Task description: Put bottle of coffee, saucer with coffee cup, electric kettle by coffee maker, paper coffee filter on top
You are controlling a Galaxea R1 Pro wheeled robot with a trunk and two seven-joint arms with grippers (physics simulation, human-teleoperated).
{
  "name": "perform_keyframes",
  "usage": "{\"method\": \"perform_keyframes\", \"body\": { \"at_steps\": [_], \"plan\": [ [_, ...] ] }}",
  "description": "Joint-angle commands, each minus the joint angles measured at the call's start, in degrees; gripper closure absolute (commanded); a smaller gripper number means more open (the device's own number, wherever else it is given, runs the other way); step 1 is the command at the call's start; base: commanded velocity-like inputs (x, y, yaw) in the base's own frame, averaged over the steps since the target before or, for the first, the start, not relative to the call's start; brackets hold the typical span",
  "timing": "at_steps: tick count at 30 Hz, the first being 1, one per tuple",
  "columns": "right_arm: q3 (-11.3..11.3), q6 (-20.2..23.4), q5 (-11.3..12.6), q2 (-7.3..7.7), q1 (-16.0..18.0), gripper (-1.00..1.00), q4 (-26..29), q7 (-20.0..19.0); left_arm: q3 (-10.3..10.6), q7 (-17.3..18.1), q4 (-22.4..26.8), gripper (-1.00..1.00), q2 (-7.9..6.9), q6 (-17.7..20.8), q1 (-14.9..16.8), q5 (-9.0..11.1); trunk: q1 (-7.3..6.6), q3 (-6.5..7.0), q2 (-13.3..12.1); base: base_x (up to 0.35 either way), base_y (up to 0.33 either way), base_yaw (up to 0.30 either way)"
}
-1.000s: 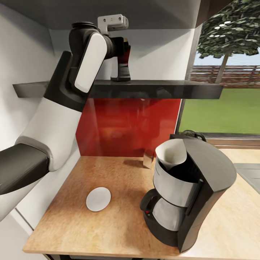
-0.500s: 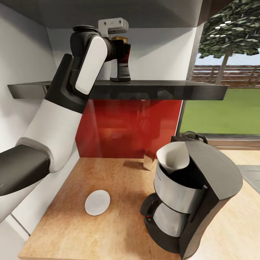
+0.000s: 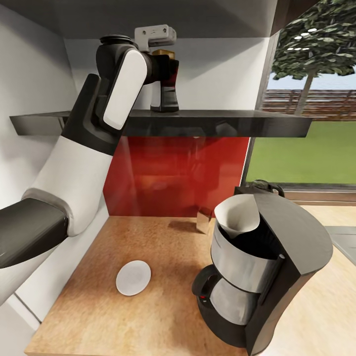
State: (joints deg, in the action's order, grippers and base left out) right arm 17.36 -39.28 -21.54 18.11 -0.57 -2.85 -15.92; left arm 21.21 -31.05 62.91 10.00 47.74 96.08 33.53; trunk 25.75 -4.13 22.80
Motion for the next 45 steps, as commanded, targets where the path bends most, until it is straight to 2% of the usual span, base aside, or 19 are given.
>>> {"method": "perform_keyframes", "body": {
  "at_steps": [1, 9, 45],
  "plan": [
    [0.49, -0.18, -0.17, 0.03, 0.04, -1.0, -0.07, -0.34, 0.06, -0.37, 0.02, -1.0, 0.0, 0.07, 0.05, 0.57, 0.04, -0.12, 0.12, 0.0, 0.0, 0.0],
    [0.49, -0.18, -0.17, 0.02, 0.04, -1.0, -0.09, -0.34, 0.06, 1.48, -0.05, -1.0, 0.0, 0.07, -0.67, 0.61, 0.04, -0.12, 0.12, 0.0, 0.0, 0.0],
    [0.49, -0.18, -0.17, 0.01, 0.05, -1.0, -0.07, -0.34, 0.06, 1.61, 0.0, -1.0, 0.0, 0.07, -0.72, 0.61, 0.04, -0.12, 0.12, 0.024, 0.0, 0.0]
  ]
}}
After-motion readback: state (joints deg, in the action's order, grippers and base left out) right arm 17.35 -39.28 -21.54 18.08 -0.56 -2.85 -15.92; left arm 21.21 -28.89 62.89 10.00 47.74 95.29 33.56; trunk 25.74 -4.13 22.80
